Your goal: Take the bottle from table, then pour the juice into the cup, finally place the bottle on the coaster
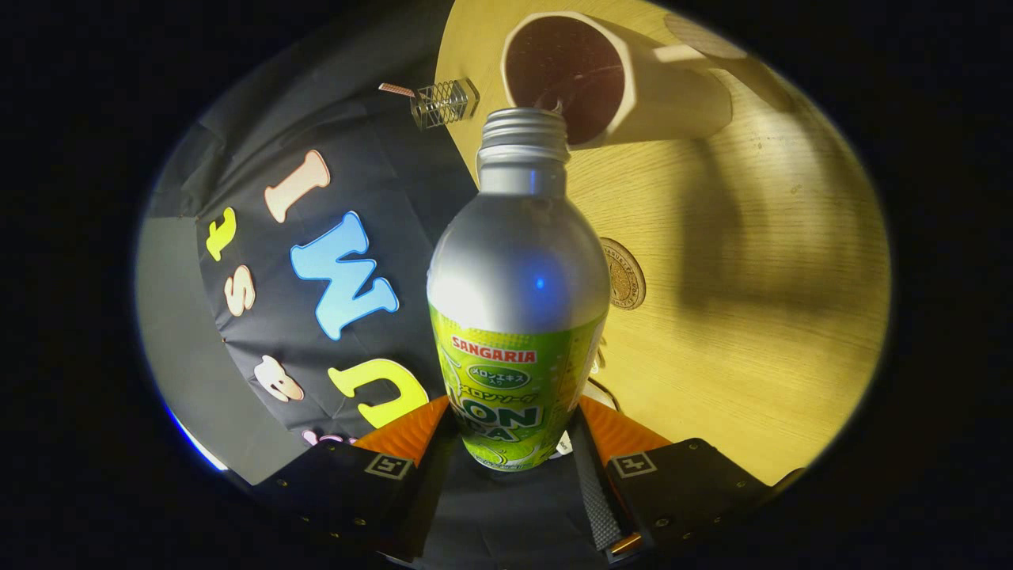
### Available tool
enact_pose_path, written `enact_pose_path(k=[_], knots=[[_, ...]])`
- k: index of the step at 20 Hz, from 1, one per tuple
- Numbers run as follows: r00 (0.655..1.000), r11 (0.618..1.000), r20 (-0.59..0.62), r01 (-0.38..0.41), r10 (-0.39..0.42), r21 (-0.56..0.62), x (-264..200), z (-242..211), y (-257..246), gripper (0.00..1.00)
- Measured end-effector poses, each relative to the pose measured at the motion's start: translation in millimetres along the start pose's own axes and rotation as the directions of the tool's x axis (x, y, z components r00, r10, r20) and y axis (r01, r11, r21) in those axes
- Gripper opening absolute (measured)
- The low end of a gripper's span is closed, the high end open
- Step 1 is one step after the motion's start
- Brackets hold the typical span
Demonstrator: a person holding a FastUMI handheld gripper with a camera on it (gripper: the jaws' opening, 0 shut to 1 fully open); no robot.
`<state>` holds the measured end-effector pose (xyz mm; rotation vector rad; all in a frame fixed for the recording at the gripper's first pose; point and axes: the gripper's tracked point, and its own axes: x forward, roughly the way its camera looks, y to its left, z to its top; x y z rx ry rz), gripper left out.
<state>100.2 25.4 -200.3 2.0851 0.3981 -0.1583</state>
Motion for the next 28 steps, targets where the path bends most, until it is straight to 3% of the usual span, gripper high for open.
enact_pose_path(k=[28], knots=[[1.000, 0.981, 0.013, -0.031, 0.029, 0.189, -2.4, 3.2, 40.3, 0.76]])
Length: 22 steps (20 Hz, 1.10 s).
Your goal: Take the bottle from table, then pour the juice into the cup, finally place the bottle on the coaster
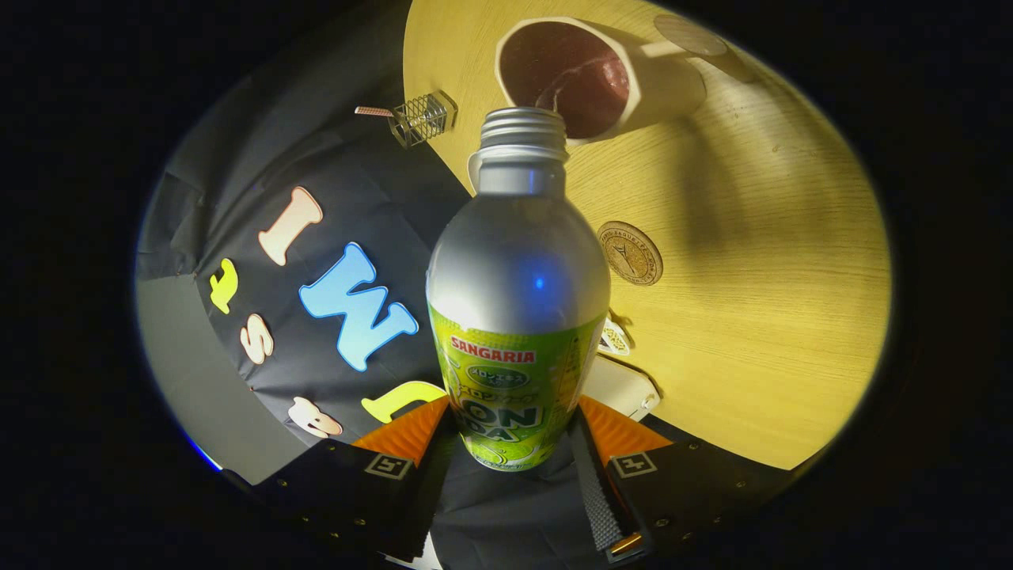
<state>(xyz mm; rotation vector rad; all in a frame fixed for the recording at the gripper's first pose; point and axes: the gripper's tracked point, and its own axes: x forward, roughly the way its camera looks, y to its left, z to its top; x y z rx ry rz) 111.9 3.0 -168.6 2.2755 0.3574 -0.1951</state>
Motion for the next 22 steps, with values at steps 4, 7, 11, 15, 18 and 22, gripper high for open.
enact_pose_path(k=[4, 7, 11, 15, 18, 22], knots=[[1.000, 1.000, -0.011, 0.001, -0.001, 0.017, -1.4, -1.4, 5.7, 0.76], [1.000, 0.999, -0.011, 0.007, -0.007, 0.031, -1.0, 2.2, 10.1, 0.76], [0.999, 0.998, -0.026, 0.023, -0.021, 0.052, -1.4, -1.3, 9.5, 0.76], [0.999, 0.997, -0.023, 0.038, -0.037, 0.062, -3.3, 1.3, 7.1, 0.76], [0.998, 0.997, -0.026, 0.051, -0.050, 0.052, -4.9, -0.7, 5.9, 0.76], [0.998, 0.997, -0.033, 0.059, -0.057, 0.040, -5.9, -3.4, 8.0, 0.76]])
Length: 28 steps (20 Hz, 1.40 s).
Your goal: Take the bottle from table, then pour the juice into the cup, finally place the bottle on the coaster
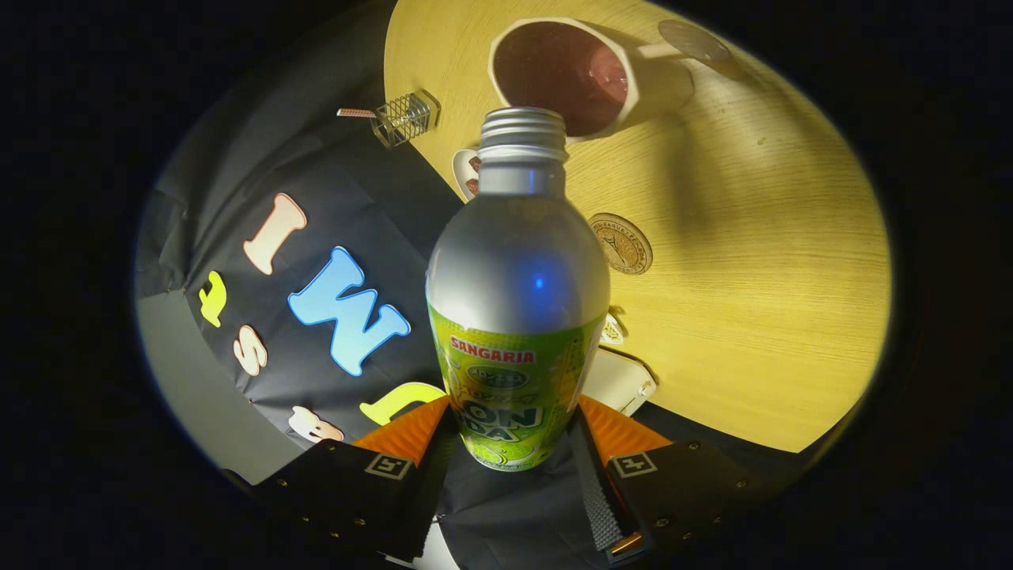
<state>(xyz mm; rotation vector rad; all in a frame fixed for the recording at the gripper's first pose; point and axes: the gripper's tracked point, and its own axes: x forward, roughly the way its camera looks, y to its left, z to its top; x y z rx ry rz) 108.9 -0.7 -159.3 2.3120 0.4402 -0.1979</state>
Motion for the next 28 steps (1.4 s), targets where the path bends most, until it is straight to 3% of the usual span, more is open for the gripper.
enact_pose_path(k=[7, 14, 20, 28], knots=[[0.998, 0.977, 0.039, 0.065, -0.059, -0.201, -9.3, 12.1, -23.5, 0.76], [0.985, 0.887, 0.116, 0.164, -0.126, -0.432, -14.3, 26.0, -56.7, 0.76], [0.973, 0.710, 0.184, 0.230, -0.142, -0.666, -14.5, 38.2, -70.2, 0.76], [0.949, 0.439, 0.301, 0.311, -0.095, -0.843, -18.6, 58.9, -78.8, 0.76]])
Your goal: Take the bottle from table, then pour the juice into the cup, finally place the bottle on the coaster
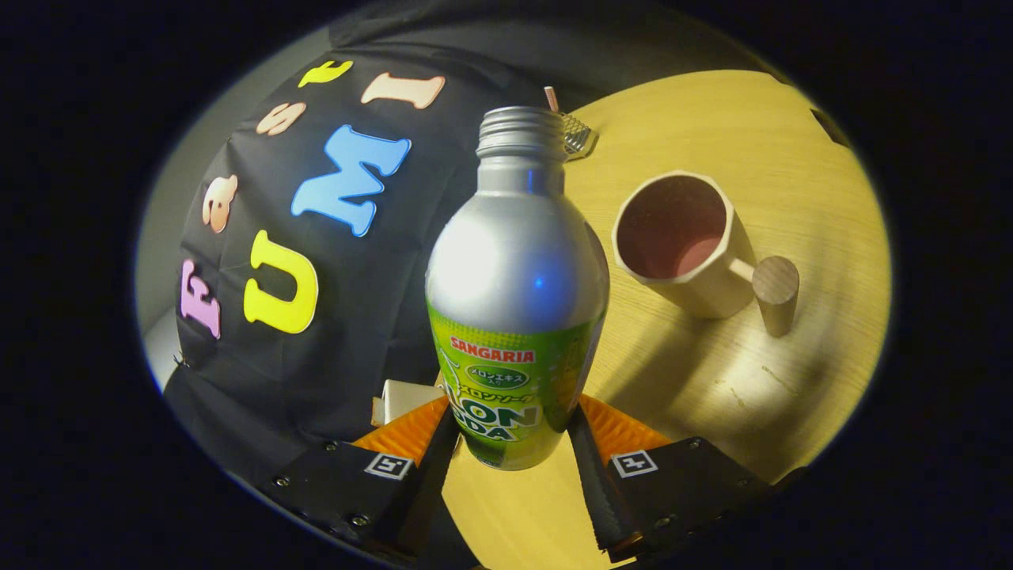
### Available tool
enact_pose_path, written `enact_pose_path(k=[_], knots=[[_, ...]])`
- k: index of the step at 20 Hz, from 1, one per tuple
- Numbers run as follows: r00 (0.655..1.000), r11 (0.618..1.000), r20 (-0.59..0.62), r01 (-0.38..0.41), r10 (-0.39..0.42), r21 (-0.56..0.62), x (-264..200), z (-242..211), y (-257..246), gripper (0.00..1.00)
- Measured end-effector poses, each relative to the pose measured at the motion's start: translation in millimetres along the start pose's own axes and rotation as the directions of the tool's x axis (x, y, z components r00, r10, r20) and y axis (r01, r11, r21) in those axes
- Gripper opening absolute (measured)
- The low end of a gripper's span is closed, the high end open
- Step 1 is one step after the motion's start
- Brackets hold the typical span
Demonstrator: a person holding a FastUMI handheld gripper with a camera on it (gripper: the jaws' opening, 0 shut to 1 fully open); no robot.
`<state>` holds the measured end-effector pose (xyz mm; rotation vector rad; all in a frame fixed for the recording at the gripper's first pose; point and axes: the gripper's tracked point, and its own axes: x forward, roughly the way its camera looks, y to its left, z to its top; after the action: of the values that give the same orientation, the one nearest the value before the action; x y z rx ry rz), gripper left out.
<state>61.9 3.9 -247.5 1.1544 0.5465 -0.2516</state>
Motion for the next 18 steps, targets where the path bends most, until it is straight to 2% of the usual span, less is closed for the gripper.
enact_pose_path(k=[4, 8, 14, 18], knots=[[0.998, 0.982, 0.049, 0.033, -0.024, -0.187, 10.2, 2.1, 6.0, 0.76], [0.993, 0.946, 0.104, 0.080, -0.049, -0.314, 24.9, -1.3, 16.2, 0.76], [0.975, 0.849, 0.192, 0.192, -0.110, -0.492, 45.7, -3.7, 19.9, 0.76], [0.963, 0.797, 0.251, 0.228, -0.099, -0.559, 58.7, 1.5, 28.1, 0.76]])
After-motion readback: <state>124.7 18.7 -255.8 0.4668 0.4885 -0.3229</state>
